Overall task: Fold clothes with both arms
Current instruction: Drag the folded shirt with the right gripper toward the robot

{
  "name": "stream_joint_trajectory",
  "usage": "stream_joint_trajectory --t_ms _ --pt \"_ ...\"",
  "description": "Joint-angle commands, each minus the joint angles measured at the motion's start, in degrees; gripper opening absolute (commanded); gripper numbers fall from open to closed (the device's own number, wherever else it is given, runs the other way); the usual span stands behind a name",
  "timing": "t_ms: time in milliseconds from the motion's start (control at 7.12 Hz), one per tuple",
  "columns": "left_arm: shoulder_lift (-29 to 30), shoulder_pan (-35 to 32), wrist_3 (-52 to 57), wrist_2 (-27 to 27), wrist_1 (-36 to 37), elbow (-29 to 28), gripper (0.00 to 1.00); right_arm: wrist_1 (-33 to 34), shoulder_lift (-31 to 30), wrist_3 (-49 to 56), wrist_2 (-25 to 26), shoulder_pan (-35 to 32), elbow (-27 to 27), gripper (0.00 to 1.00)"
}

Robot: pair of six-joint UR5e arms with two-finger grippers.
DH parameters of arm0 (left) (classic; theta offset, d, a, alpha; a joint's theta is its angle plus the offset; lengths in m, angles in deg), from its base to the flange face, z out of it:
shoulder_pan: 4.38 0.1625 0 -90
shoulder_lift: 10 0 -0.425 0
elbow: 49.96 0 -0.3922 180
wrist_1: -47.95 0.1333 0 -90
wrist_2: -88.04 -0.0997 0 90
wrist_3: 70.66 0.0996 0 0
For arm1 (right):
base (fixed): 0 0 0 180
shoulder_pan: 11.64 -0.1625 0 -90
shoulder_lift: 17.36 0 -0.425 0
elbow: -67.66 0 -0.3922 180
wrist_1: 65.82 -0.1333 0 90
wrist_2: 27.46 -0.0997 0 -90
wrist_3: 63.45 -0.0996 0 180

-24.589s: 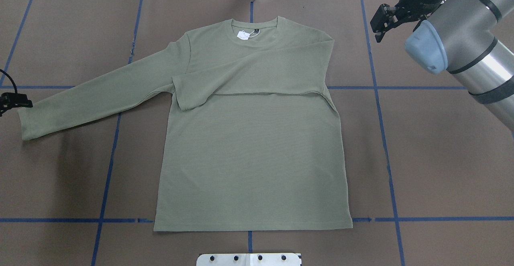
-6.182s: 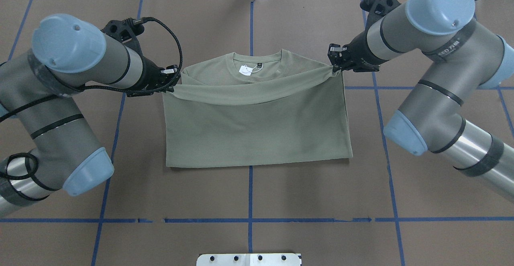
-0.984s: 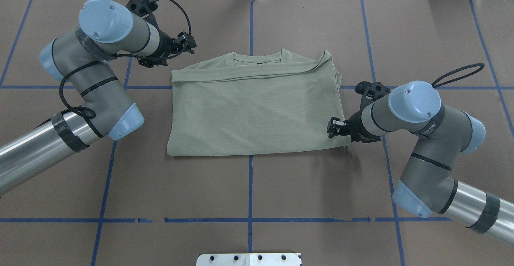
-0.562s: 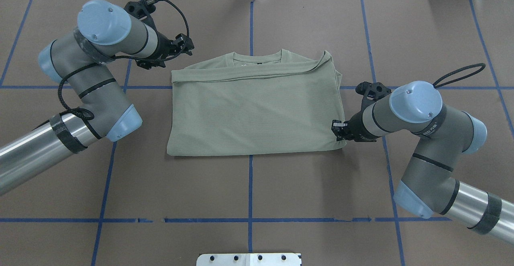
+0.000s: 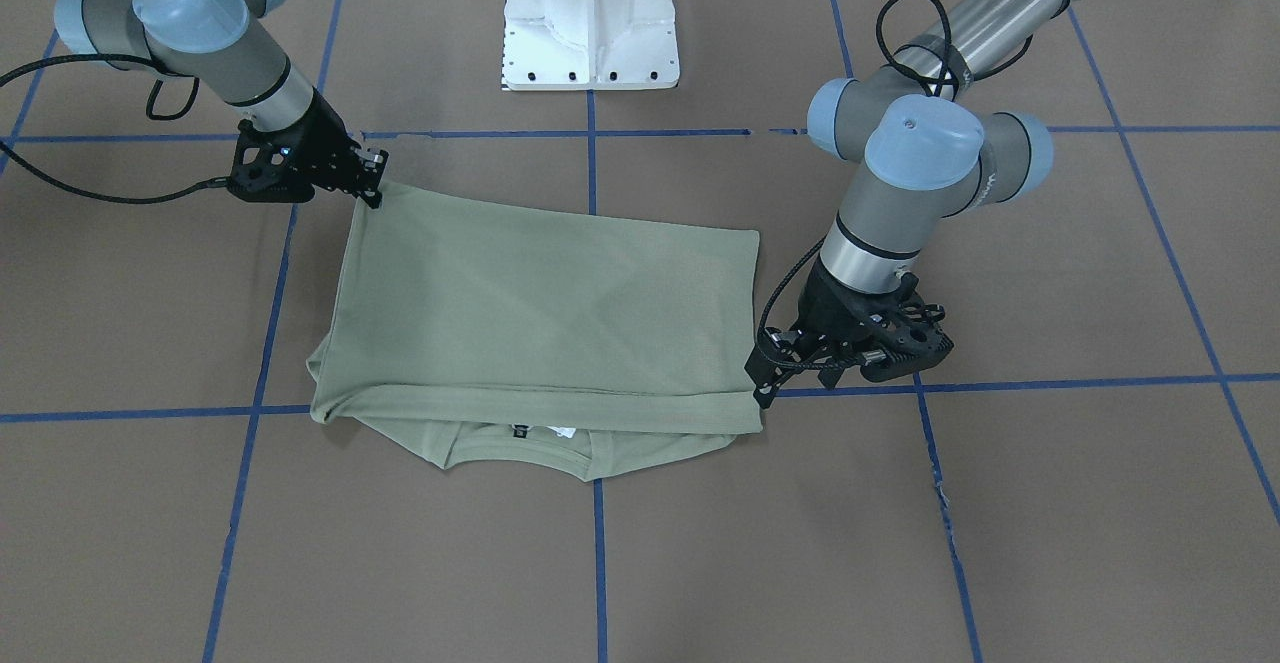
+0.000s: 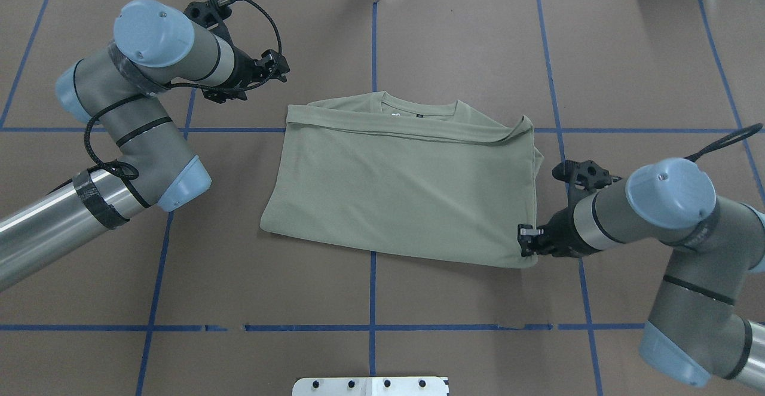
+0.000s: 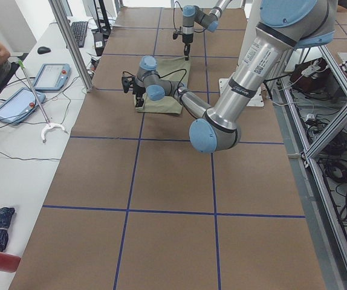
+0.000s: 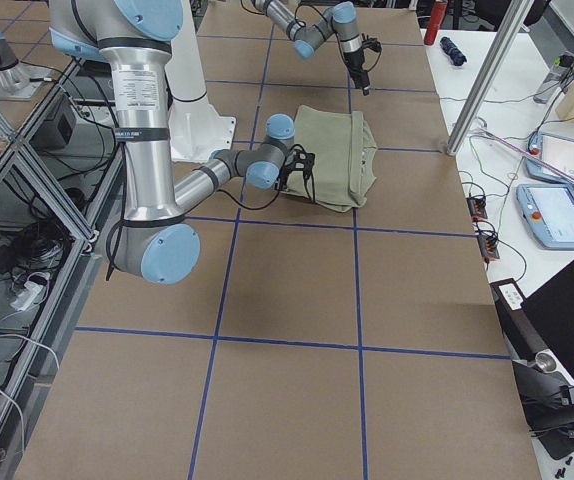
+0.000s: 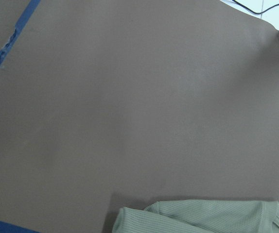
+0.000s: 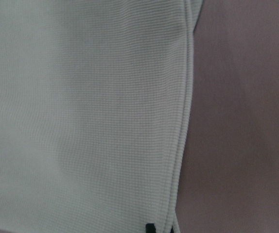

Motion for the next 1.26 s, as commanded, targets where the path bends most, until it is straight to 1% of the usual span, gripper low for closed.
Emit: stream_joint_trajectory --t_ms 0,141,281,422,562,703,843,984,1124 --pt "-0.2 -0.1 -0.1 -0.2 0.1 0.3 0.91 0.0 -5.2 -3.6 -0.7 11.4 7.9 0.00" --pt "-0.2 -0.1 -0.1 -0.3 0.2 0.9 0.91 0.0 -4.9 -6.6 -0.4 17.8 8.2 0.00" --pt "-0.3 -0.1 -0.1 -0.4 0.2 0.9 0.91 -0.1 -5.0 -7.4 -0.5 21.5 8.8 0.00" --pt "-0.8 0.0 -0.1 -0.4 0.1 0.9 0.91 -0.1 -5.3 -7.4 -1.1 22.3 9.0 0.89" --pt "-0.8 0.0 -0.1 -0.3 0.1 1.1 0.91 -0.1 -5.2 -7.5 -1.0 22.6 9.1 1.00" --pt "-0.7 0.2 -0.2 0.0 0.1 1.3 0.92 -0.2 -5.2 -7.5 -0.8 21.6 9.2 1.00" --pt "-0.8 1.3 -0.4 0.4 0.2 3.1 0.93 -0.5 -5.2 -7.5 -0.8 18.2 9.8 1.00" --pt "-3.2 3.3 -0.6 1.9 0.3 6.1 0.94 -0.6 -4.8 -7.5 -0.6 13.6 11.1 1.00" --pt "-6.2 5.9 -3.0 2.7 0.3 10.1 0.95 -0.6 -3.8 -6.9 -0.6 7.4 11.3 1.00"
